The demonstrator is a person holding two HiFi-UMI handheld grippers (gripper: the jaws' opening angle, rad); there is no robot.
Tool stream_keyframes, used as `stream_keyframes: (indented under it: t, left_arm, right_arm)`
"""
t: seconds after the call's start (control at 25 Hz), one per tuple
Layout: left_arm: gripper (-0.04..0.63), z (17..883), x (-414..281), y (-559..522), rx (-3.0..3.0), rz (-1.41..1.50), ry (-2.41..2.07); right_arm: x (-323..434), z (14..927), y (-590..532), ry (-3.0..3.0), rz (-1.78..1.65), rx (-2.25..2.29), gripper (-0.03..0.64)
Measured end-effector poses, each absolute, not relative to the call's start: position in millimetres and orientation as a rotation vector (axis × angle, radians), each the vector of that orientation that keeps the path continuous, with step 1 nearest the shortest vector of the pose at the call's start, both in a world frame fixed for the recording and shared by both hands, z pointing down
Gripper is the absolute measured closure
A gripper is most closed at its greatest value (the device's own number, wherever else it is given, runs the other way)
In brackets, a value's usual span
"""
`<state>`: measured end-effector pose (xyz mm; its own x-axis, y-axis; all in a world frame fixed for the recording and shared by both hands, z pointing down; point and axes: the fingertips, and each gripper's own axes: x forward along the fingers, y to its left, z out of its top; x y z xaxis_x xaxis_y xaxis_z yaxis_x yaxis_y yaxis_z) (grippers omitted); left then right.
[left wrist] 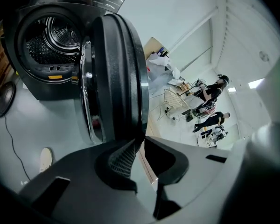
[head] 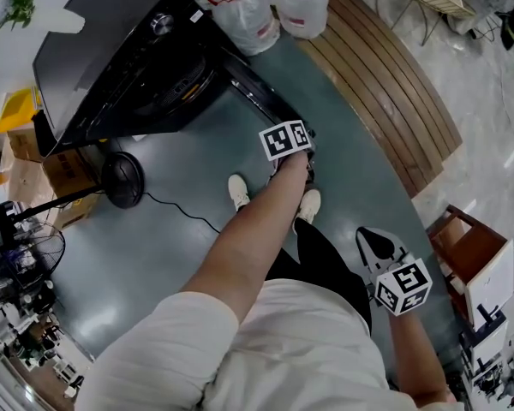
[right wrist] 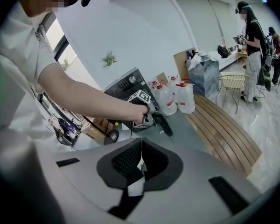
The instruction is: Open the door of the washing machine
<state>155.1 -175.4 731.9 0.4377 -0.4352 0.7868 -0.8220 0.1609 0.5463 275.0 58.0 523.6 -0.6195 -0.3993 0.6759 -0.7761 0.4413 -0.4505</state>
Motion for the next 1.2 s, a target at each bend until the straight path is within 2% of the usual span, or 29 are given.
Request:
stream_keyframes:
  t: [0.76, 1.2]
  left_arm:
    - [0.520, 705.6, 158.5, -170.3, 1.650, 0.438, -1.068]
    - [0.523, 608.8, 130.1, -132.2, 1.961, 0.401, -0.960]
  right_arm:
    - [257.8, 515.9, 46.8, -2.280, 0.982, 0.900, 0.563]
    - [219.9, 486.4, 7.3, -2.403, 0.831, 0.789, 0.577]
